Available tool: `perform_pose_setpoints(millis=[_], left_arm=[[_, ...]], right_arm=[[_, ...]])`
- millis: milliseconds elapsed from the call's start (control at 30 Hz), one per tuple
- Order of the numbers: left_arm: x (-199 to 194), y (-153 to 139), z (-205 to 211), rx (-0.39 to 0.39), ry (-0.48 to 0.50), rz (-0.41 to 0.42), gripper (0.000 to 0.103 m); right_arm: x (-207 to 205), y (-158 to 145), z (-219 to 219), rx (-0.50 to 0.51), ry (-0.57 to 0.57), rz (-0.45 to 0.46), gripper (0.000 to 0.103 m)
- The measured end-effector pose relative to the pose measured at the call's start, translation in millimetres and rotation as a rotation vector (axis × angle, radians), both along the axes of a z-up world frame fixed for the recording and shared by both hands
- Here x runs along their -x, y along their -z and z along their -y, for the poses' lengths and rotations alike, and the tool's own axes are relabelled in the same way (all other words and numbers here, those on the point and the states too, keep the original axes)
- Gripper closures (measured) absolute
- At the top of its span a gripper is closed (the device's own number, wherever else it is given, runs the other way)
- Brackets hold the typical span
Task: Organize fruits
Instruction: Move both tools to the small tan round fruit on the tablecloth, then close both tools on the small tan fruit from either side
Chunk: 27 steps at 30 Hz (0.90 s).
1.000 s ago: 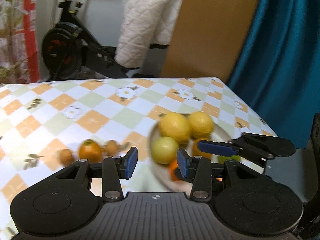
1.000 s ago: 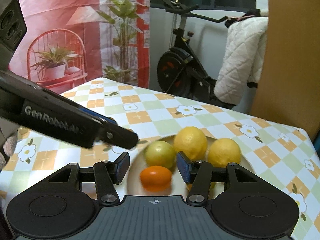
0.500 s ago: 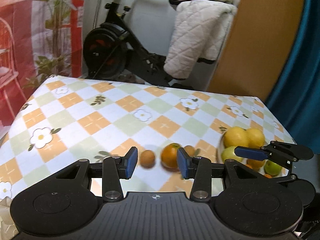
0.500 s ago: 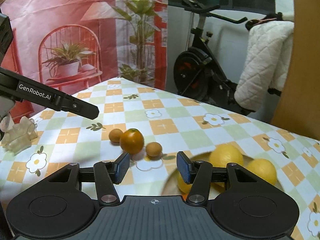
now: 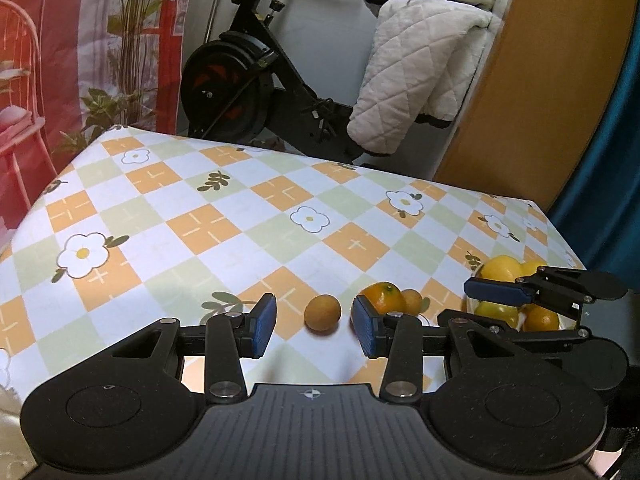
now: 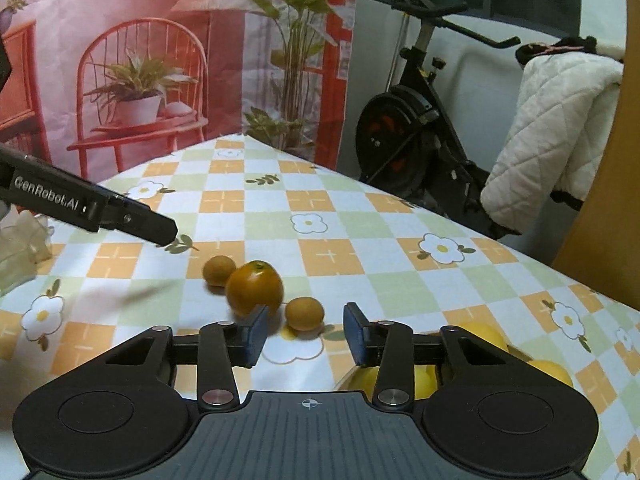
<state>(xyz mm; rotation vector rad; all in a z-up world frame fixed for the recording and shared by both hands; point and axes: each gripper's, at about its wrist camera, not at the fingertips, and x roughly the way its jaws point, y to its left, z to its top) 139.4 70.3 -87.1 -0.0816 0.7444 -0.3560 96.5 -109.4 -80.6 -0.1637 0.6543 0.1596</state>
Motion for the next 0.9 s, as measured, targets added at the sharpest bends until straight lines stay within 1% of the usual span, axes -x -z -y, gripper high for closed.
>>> perform_pose_setpoints(millis=[100,200,400,667,733,800,900], left_arm=[[-6.2,4.6,2.1,0.01,-0.007,0.001,0.059],[-13.4,8.5,1.7,0.029,-0.019,-0.007,0.059],[-22.8,17.5,1.5,0.031,-0.022,-0.026,0.059],[-25.9,23.7,-0.7,0.039,0.009,-0.045,0.059],[-26.6,25.3,-0.5,0.038,0.017,-0.05,0.059],[-26.7,26.9,0.2,0.034,0.03,-0.056,0.059],[-27.0,28.7,1.0,0.029,0.044,-0.062,0.059]], right_arm=[[-12.8,4.1,1.1,0.015,-0.001,-0.019,0.07],[-23.7,8.1,1.6,0.011,0.005,-0.035,0.071],[-37.3,17.2,-2.1,0.011,-0.005,-0.063,0.071],[-47.6,24.2,-4.5,0.007,-0.025,-0.104,0.072],[-49.1,26.3,-5.5,0.006,-0.03,-0.115,0.073],[-49.5,26.5,-5.7,0.003,-0.033,-0.118,0.077],[-48.8,26.3,-4.1,-0.004,-0.03,-0.121,0.077]])
